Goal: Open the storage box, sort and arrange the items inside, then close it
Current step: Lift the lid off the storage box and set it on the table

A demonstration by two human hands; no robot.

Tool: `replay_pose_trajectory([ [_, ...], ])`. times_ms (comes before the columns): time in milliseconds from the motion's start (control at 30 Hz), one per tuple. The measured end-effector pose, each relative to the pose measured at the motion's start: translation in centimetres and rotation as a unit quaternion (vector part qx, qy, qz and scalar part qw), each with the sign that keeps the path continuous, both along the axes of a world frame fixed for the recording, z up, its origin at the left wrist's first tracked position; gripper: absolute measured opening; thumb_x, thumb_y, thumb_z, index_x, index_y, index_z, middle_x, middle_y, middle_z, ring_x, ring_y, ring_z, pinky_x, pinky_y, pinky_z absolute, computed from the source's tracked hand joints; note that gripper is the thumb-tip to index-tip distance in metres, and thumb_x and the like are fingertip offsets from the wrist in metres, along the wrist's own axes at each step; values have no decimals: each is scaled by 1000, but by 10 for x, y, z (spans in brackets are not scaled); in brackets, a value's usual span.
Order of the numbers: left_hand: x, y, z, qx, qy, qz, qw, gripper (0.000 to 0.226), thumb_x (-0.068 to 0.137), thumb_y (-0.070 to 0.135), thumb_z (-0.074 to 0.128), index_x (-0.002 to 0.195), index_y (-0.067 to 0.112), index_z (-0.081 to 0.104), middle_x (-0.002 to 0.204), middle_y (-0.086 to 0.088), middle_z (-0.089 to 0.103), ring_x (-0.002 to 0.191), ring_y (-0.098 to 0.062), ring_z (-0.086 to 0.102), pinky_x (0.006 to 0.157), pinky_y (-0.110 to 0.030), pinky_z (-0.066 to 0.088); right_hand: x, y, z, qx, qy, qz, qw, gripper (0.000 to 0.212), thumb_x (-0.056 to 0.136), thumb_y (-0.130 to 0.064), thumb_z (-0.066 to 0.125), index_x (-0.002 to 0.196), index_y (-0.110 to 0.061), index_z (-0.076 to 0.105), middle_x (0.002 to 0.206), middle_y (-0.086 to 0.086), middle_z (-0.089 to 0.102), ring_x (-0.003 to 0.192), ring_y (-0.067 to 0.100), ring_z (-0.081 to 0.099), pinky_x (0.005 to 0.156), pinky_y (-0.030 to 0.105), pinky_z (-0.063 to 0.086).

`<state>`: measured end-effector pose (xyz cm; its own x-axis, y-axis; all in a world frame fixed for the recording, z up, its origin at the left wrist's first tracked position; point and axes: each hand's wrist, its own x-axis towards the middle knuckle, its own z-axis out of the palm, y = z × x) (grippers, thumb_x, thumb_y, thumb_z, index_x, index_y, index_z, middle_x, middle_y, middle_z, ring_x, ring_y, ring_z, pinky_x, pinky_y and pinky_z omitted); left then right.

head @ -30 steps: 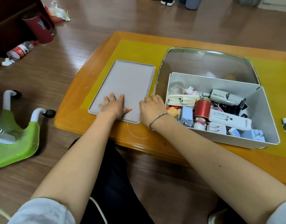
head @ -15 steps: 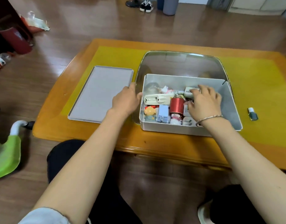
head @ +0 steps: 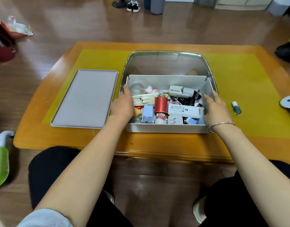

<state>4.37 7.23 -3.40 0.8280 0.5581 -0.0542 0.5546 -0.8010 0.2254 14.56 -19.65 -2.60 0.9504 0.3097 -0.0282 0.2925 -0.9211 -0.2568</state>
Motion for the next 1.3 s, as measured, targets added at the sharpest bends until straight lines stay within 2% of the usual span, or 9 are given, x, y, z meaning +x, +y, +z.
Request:
replay_pose_trajectory([
  [167,-9,1,-3,-3,-22,23,999,72,87,12,59,146,12,18,126,-17,53,105,-38,58,71,-42,43,-8,-5,-3,25,-8,15,1000,73,77,12,50,145,-10,32,155,15,15,136,35,25,111,36,23],
  [300,-24,5,-3,-10,-46,42,998,62,84,10,61,138,12,29,124,-17,54,105,-40,57,75,-44,46,-24,-7,-7,50,8,29,998,81,73,15,54,145,-15,32,157,9,13,139,30,19,111,35,26],
  [400,-36,8,-6,-13,-56,62,996,64,82,12,64,137,13,30,123,-15,54,104,-40,58,75,-44,46,-35,-7,-9,69,15,40,997,82,73,16,55,145,-17,32,156,6,13,140,27,18,111,34,26],
  [633,-44,5,-12,17,-76,82,994,65,84,6,60,140,13,27,123,-19,52,102,-41,57,74,-48,47,-36,-10,-9,127,-47,69,988,61,80,10,45,139,-4,38,142,12,37,128,30,33,109,33,27],
  [800,-31,7,-14,13,-100,70,992,66,85,6,59,142,11,27,129,-20,45,112,-41,50,82,-50,45,-20,-19,-10,143,-40,85,985,51,87,2,42,137,-4,39,139,12,42,129,26,36,109,33,28],
  [933,1,-2,-11,68,-104,51,991,65,91,20,55,147,12,23,152,-20,23,139,-39,20,108,-55,23,-11,-26,-19,159,-21,60,985,45,97,-20,42,140,-9,35,141,10,43,129,25,38,107,35,30],
  [1067,51,-31,-6,48,-83,-52,994,61,98,36,42,152,26,16,159,-13,10,146,-32,2,115,-54,2,15,-38,-24,111,-52,-18,992,47,98,-37,37,134,-8,43,138,13,46,128,29,40,106,39,31],
  [1167,78,-51,-6,47,-51,-116,991,55,98,43,37,150,30,22,158,-11,18,146,-31,6,113,-57,-4,39,-49,-26,114,-69,-75,988,43,98,-36,37,130,-8,50,135,14,48,123,34,41,102,41,32],
  [1300,86,-61,-12,51,-58,-133,988,43,98,45,37,136,26,42,139,-9,43,135,-31,27,111,-64,-3,61,-63,-39,26,-28,-126,991,45,92,-25,49,135,-11,45,145,16,35,131,37,30,106,44,29],
])
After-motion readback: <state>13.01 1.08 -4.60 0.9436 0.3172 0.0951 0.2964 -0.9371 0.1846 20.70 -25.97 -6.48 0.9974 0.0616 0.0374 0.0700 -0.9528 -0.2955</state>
